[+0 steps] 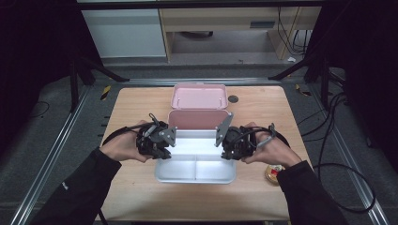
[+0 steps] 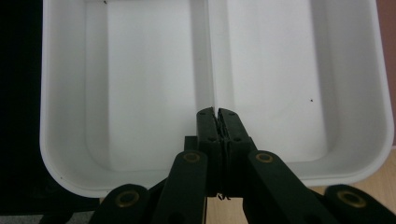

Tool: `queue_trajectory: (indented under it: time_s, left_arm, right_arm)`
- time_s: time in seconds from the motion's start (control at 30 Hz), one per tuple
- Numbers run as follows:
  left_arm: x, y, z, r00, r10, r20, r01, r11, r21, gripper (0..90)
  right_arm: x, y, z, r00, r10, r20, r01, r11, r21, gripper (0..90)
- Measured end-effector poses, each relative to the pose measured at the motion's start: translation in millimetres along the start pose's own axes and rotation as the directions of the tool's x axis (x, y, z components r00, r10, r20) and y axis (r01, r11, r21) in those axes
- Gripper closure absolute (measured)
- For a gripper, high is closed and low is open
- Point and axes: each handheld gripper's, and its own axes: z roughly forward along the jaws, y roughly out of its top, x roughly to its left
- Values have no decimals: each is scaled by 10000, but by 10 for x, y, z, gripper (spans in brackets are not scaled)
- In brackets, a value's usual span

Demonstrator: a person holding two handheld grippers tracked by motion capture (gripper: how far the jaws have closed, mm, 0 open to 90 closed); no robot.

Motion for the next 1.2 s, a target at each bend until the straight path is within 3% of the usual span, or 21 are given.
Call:
queue_trajectory:
  time_s: [0.07, 0.2, 0.3, 0.43, 0.63, 0.67, 0.87, 1.1, 1.2]
  left_arm:
    - [-105, -5, 17, 10000, 42, 46, -42, 10000, 89, 879]
    - [-221, -19, 85, 9999, 64, 112, -65, 9999, 151, 882]
    - [-365, -52, 223, 9996, 2, 281, -6, 9999, 125, 886]
    - [-446, -101, 397, 9983, -103, 576, 102, 9999, 14, 888]
    - [-472, -173, 728, 9952, -213, 954, 219, 9997, -59, 888]
    - [-472, -173, 728, 9952, -213, 954, 219, 9997, -59, 888]
    - [-399, -207, 1139, 9946, -422, 943, 417, 9991, 78, 885]
    - [-384, -226, 1378, 9942, -501, 954, 478, 9985, 258, 884]
    - [-390, -230, 1408, 9942, -524, 941, 504, 9984, 240, 882]
  right_arm:
    - [140, -13, 36, 10000, -2, -53, 2, 10000, 23, 893]
    - [245, -45, 106, 9999, -47, -120, 48, 10000, 16, 893]
    - [359, -122, 247, 9996, -14, -294, 11, 9999, -123, 889]
    - [450, -216, 420, 9983, 91, -576, -100, 9998, -149, 888]
    - [506, -363, 708, 9955, 320, -892, -323, 9995, -19, 886]
    - [506, -363, 708, 9955, 320, -892, -323, 9995, -19, 886]
    - [444, -516, 1055, 9934, 636, -950, -606, 9976, 346, 877]
    - [406, -614, 1276, 9931, 814, -840, -776, 9959, 473, 867]
    - [416, -637, 1343, 9929, 880, -802, -836, 9949, 564, 863]
